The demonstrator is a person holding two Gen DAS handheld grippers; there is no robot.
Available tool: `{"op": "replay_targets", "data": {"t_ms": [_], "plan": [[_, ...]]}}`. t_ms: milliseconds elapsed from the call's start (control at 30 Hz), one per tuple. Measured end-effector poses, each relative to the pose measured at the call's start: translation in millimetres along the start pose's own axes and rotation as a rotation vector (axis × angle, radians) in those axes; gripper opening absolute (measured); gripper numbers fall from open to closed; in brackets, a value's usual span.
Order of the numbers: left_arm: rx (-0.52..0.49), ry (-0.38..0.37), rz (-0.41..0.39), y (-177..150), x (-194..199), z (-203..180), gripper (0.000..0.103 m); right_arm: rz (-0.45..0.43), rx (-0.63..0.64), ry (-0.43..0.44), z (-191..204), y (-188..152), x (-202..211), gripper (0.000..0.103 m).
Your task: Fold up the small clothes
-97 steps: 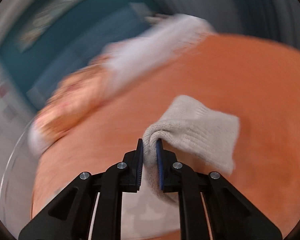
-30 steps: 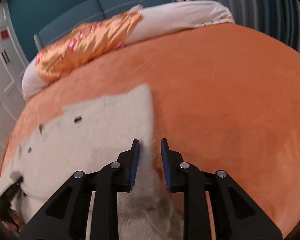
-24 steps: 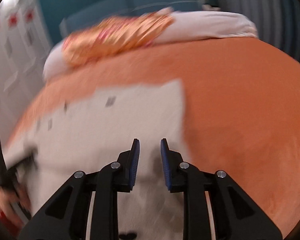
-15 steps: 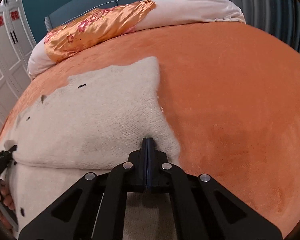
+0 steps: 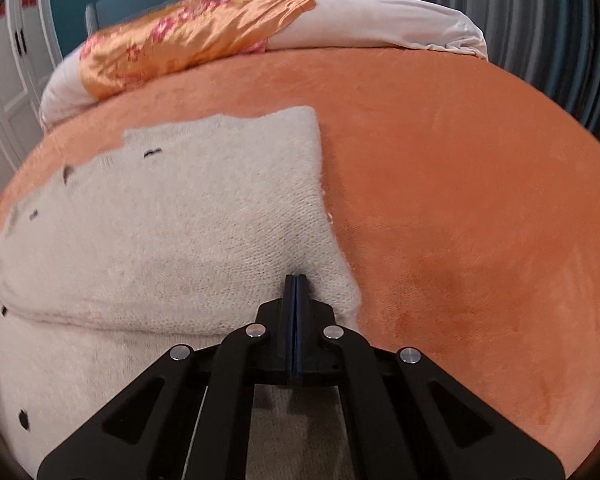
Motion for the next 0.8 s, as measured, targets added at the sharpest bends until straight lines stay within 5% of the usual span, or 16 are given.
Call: {"op": "replay_targets", "data": {"t_ms": [133, 233, 333, 500, 633, 800], "plan": [[0.001, -0.008, 0.021, -20.2, 43.5, 25.4, 0.018, 0.020, 0.016, -0.088, 1.2, -9.5, 42.0, 0.003], [-0.080, 0.022, 0.019, -41.2, 84.1, 40.1, 0.018, -0.004, 0.024, -0.040, 5.8, -40.3, 86.7, 0.009], [-0.161, 0.045, 0.010, -63.2, 116.7, 52.1, 0.025, 0.004, 0.016, -0.043, -4.6, -86.0, 124.2, 0.040], [-0.223, 0.094, 0.005, -72.9, 144.4, 47.5, 0.044, 0.029, -0.022, -0.029, -20.7, -152.8, 168.4, 0.043], [-0.180, 0.096, -0.062, -41.3, 165.2, 46.3, 0.065, 0.028, -0.004, 0.029, 0.2, -168.4, 188.6, 0.043], [0.014, 0.153, -0.154, 55.0, 178.5, 97.3, 0.067, 0.035, 0.068, 0.118, 58.0, -161.3, 190.7, 0.043]]}}
Point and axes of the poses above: each gripper's, at about its wrist camera, not at the fingertips, and x roughly against the way its jaws point, z to its left, y to its top, the point moved 10 cm from there along -x, roughly the way its jaws point, and after that the axes turned 7 degrees about x, right-handed, at the moved point
